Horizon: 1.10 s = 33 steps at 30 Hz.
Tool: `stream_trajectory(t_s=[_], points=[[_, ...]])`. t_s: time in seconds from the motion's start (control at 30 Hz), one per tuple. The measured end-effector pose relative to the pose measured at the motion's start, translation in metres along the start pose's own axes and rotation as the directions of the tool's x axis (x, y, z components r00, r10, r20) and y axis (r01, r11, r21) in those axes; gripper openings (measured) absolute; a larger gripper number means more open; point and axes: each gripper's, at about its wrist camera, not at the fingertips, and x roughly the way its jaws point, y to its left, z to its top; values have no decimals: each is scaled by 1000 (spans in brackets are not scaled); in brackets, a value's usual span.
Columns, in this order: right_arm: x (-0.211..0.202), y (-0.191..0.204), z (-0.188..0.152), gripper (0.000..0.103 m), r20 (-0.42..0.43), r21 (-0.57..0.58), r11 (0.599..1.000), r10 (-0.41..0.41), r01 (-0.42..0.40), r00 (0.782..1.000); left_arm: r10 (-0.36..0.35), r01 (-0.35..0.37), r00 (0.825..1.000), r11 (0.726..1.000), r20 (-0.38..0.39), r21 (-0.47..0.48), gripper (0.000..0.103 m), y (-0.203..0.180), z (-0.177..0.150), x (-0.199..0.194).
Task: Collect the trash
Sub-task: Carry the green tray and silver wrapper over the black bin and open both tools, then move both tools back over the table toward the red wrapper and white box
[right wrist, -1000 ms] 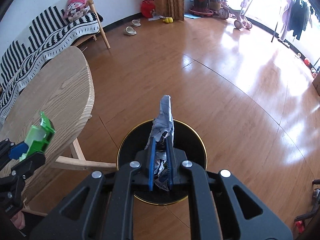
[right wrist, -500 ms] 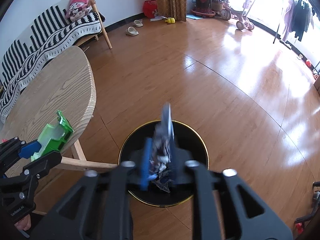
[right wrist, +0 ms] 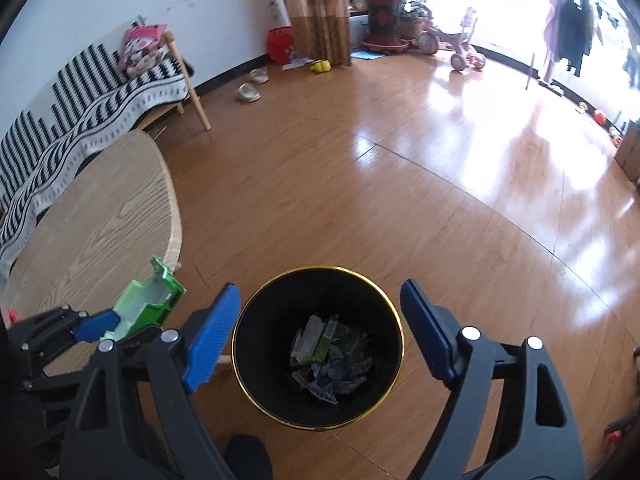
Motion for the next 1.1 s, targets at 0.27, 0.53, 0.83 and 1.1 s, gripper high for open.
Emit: stream_trajectory(t_s=[0.27, 0.53, 0.83, 1.1], points=[[-12, -7, 3, 80, 44, 75, 997, -1, -2, 999, -1, 2, 1000, 999, 23, -43, 75, 11, 5, -3], [-5, 73, 11, 80, 19, -35, 994, 103, -102, 994, 105, -97, 992, 988, 69, -118, 85, 59, -9, -69], [-5, 264, 2, 80, -93, -260, 902, 332, -345, 939, 425, -374, 899, 872, 109, -315, 90, 190, -73, -207], [-21, 443, -44, 80, -267, -406, 726, 486, -555, 832, 639, -558, 765, 595, -81, -578, 91, 334, -190, -320]])
